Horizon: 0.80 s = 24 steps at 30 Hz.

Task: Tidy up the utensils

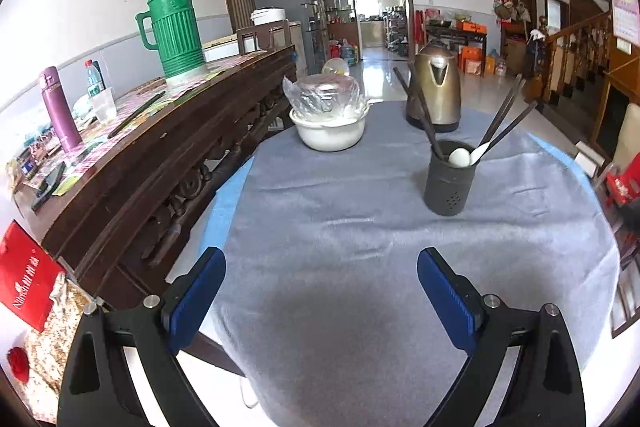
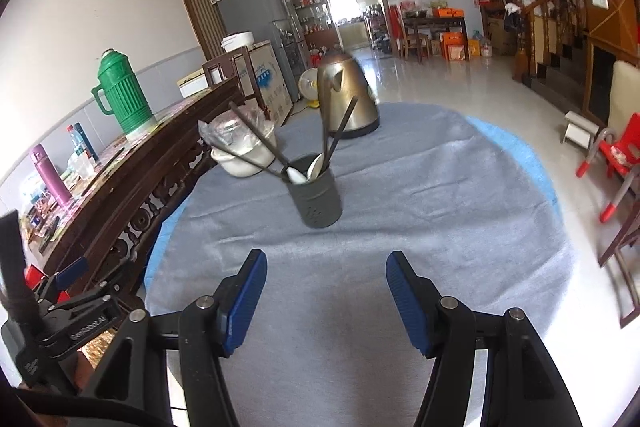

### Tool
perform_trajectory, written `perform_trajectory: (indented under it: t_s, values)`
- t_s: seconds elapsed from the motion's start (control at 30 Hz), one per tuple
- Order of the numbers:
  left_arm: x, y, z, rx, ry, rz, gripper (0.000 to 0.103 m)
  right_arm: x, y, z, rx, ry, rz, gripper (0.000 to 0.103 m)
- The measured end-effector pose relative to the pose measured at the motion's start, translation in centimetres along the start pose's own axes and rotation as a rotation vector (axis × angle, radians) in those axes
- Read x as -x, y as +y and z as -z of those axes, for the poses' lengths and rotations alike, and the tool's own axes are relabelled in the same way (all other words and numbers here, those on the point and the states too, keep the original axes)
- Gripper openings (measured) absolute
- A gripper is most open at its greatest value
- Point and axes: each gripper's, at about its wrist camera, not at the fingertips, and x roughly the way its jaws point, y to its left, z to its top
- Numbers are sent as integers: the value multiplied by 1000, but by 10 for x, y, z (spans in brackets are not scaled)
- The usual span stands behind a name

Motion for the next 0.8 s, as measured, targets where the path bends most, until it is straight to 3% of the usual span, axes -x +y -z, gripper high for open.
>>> perform_trajectory:
  t_s: [0.17, 0.3, 0.43, 0.53, 0.67, 0.8]
  values:
    - [4, -4, -1, -35, -21, -71, 97, 59, -28, -26, 5, -145, 101, 66]
    - [13, -14, -10, -121, -23, -137, 97, 139, -52, -59, 8, -335, 210, 66]
    - [43, -15, -24, -116, -91, -99, 97, 214, -61, -84, 16, -499, 273, 66]
    - [72, -15, -41, -102, -146, -47, 97, 268, -57, -102, 45, -629, 370, 67]
    - [115, -17, -66, -83, -245, -35, 97, 331, -51, -128, 88, -733, 498, 67]
    - [162, -19, -97, -61, -339, 28, 99, 393, -48, -153, 82, -820, 574, 67]
